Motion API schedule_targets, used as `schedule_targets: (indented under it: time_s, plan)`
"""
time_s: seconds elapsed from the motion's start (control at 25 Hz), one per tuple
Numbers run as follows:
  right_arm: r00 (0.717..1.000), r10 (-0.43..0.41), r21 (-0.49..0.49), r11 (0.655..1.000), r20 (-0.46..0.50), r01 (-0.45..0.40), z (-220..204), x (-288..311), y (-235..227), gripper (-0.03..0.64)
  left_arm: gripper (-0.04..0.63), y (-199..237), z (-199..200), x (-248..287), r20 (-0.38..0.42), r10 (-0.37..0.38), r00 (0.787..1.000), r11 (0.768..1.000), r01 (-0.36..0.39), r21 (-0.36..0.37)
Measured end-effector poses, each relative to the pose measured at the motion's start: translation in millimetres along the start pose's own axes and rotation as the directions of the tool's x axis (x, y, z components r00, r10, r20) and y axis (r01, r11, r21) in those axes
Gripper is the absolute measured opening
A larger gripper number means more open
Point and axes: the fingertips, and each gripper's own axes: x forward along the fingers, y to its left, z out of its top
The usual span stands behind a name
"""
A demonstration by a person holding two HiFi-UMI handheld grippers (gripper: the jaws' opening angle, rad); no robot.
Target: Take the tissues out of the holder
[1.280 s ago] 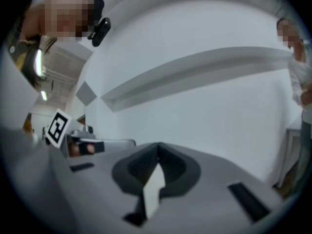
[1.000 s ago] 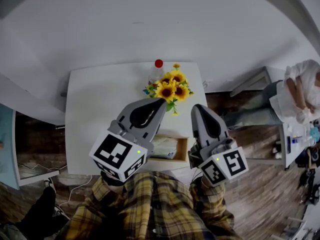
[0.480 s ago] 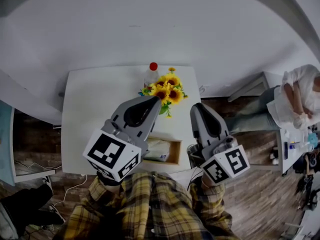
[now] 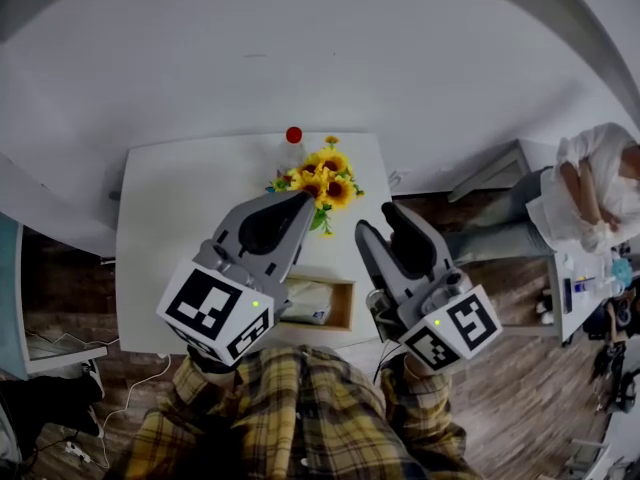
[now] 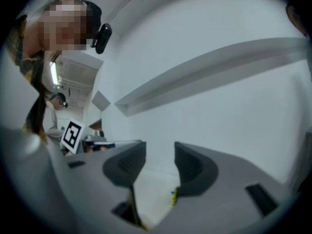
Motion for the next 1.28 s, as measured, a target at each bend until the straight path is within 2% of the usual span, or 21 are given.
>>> schedule_targets:
  time_s: [0.16,0.36,0.44,0.56,0.8,0.96,1.12,1.28]
  plan:
    - [0.998,0.041,-0.020,0.999,-0.041,-0.042,0,2,3,0.235,0.014,3,-2,-2,0.000,0.013,1.000,1.000,-0.013,-0.007]
    - [0.986,0.093,-0.051,0.994,-0.135,-0.101,-11,4,8,0.236,0.014,9,-9,-6,-0.006,0.031,0.999,0.999,-0.031,-0.021]
    - [0.971,0.123,-0.073,0.987,-0.203,-0.141,-21,6,11,0.236,0.014,11,-13,-7,-0.014,0.034,0.999,0.999,-0.034,-0.023]
    - [0.934,0.167,-0.103,0.972,-0.317,-0.209,-43,7,19,0.236,0.014,13,-19,-9,-0.023,0.042,0.999,0.999,-0.042,-0.029]
    - [0.820,0.250,-0.066,0.942,-0.516,-0.329,-107,7,33,0.236,0.014,27,-28,-18,-0.038,0.085,0.996,0.995,-0.087,-0.050]
    - [0.708,0.295,-0.017,0.917,-0.642,-0.398,-160,1,43,0.236,0.014,35,-40,-28,-0.066,0.114,0.991,0.991,-0.118,-0.066]
    - [0.610,0.332,0.025,0.890,-0.719,-0.455,-201,-4,50,0.236,0.014,43,-48,-35,-0.087,0.138,0.987,0.986,-0.145,-0.077]
    - [0.531,0.347,0.060,0.873,-0.773,-0.483,-232,-12,55,0.236,0.014,48,-55,-42,-0.096,0.159,0.983,0.982,-0.167,-0.088]
